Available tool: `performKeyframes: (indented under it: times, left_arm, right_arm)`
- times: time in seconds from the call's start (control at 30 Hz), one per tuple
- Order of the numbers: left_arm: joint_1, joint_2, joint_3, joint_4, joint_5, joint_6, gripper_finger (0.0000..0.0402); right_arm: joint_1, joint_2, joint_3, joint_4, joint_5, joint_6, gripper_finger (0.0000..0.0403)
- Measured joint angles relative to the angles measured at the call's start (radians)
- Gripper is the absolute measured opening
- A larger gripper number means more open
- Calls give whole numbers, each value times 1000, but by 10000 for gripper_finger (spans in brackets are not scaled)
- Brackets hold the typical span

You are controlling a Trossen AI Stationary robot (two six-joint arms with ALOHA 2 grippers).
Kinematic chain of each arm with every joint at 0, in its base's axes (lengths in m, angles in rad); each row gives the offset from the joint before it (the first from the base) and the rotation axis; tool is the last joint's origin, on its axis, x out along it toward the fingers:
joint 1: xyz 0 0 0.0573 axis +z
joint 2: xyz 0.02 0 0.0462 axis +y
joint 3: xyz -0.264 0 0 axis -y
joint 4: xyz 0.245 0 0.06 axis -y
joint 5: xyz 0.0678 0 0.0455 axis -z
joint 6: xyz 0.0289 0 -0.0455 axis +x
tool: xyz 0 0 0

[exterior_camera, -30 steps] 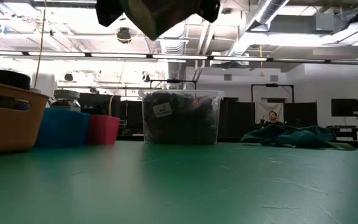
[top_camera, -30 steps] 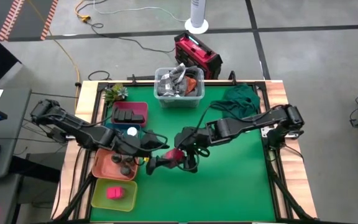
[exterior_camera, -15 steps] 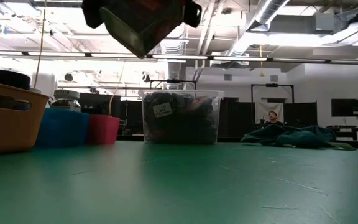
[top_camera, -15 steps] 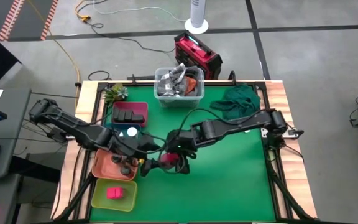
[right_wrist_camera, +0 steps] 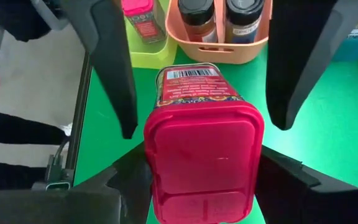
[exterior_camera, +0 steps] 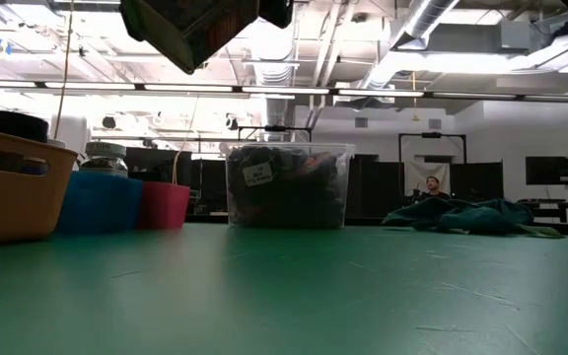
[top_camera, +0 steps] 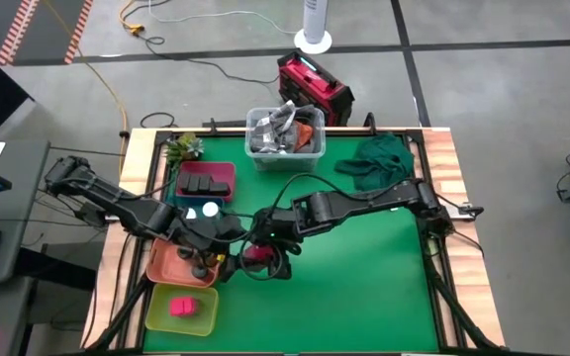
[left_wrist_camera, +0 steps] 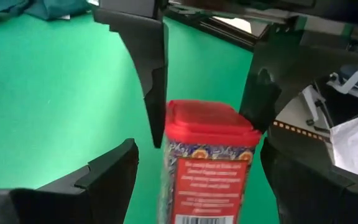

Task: Sort spices by type
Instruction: Put the red seasoning can into the yellow bin

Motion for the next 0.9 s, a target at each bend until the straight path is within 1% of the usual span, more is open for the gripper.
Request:
performKeyframes:
  times: [0.3, 0.5, 0.63, 0.9]
  left_arm:
    - [0, 0, 0, -90, 20, -2, 325]
    - [0, 0, 0, -94, 17, -3, 319]
    - [-1, 0, 0, -93, 20, 4, 285]
    - [-1, 1, 0, -92, 29, 13, 187]
  right_arm:
    - [0, 0, 0, 2, 0, 2, 254]
    - [1, 0, 0, 27, 0, 2, 254]
    - [1, 0, 0, 62, 0, 2, 254]
    - [-1, 0, 0, 47, 8, 7, 255]
